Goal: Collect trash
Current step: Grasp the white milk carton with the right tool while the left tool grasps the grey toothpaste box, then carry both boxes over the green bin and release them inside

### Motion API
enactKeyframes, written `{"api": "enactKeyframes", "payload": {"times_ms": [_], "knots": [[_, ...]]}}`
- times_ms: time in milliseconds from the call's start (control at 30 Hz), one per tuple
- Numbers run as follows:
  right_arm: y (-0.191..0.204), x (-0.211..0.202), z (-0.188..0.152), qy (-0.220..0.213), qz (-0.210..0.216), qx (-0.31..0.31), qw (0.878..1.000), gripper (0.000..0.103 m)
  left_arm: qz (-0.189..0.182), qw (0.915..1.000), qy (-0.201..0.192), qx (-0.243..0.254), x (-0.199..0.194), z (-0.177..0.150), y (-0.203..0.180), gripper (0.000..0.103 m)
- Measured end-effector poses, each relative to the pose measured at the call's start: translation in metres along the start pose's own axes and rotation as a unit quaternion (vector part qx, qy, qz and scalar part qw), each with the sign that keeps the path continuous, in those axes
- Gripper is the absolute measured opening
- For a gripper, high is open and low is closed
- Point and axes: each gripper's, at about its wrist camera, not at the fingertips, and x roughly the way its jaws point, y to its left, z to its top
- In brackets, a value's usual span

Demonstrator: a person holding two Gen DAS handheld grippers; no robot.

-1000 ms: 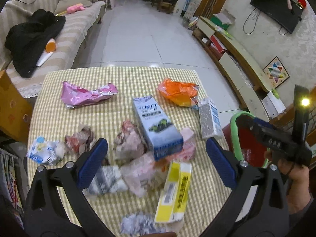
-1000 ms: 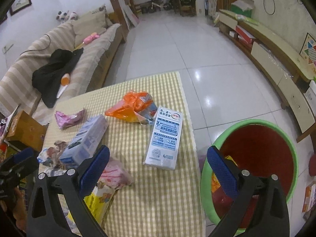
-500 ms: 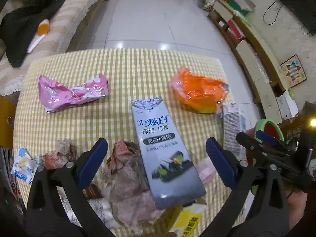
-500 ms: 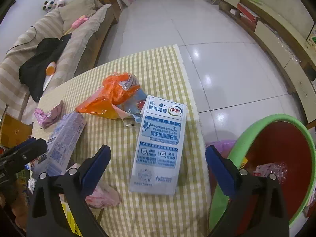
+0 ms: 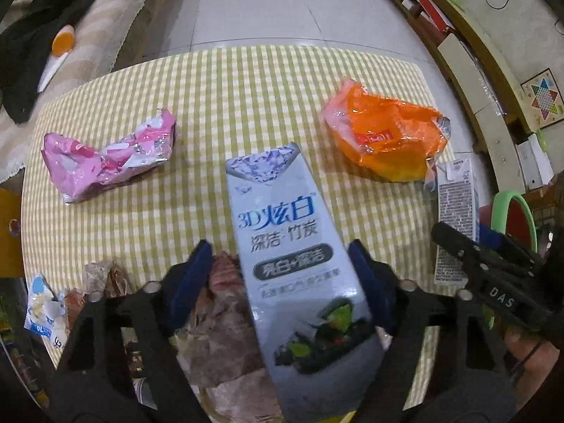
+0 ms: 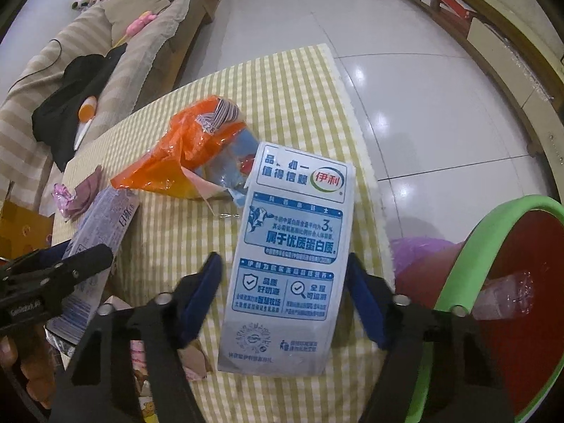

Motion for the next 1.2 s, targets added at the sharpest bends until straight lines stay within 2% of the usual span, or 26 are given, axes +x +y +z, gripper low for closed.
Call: {"api": "enactKeyframes", "payload": {"times_ms": [67, 100, 267, 633, 800, 967, 1200], "knots": [[-0.002, -0.003, -0.001, 0.0, 0.006, 0.0, 1.0, 0.056, -0.015, 0.9999, 0.003, -0.006, -0.001, 0.001, 0.003, 0.056], [-0.002, -0.005, -0.001, 0.0, 0.009, 0.0, 1.0, 0.055, -0.021, 0.9997, 0.006, -0.008, -0.002, 0.002, 0.004, 0.055], [0.004, -0.018, -0.002, -0.016, 0.022, 0.0, 1.0, 0.055, -0.025, 0.9996, -0.01, -0.012, -0.019, 0.001, 0.01, 0.054], [0.032, -0.084, -0.014, -0.087, 0.061, -0.026, 0.994, 0.055, -0.047, 0.9939, -0.099, -0.008, -0.104, -0.03, 0.022, 0.053], [0.038, -0.118, -0.029, -0.113, 0.076, -0.031, 0.99, 0.055, -0.058, 0.9892, -0.133, 0.015, -0.138, -0.049, 0.005, 0.053], [0.027, -0.151, -0.047, -0.134, 0.068, -0.03, 0.988, 0.055, -0.072, 0.9839, -0.16, 0.035, -0.153, -0.057, -0.019, 0.053], [-0.021, -0.196, -0.071, -0.167, 0.038, 0.0, 0.985, 0.055, -0.122, 0.977, -0.163, 0.063, -0.158, -0.066, -0.062, 0.053]]}}
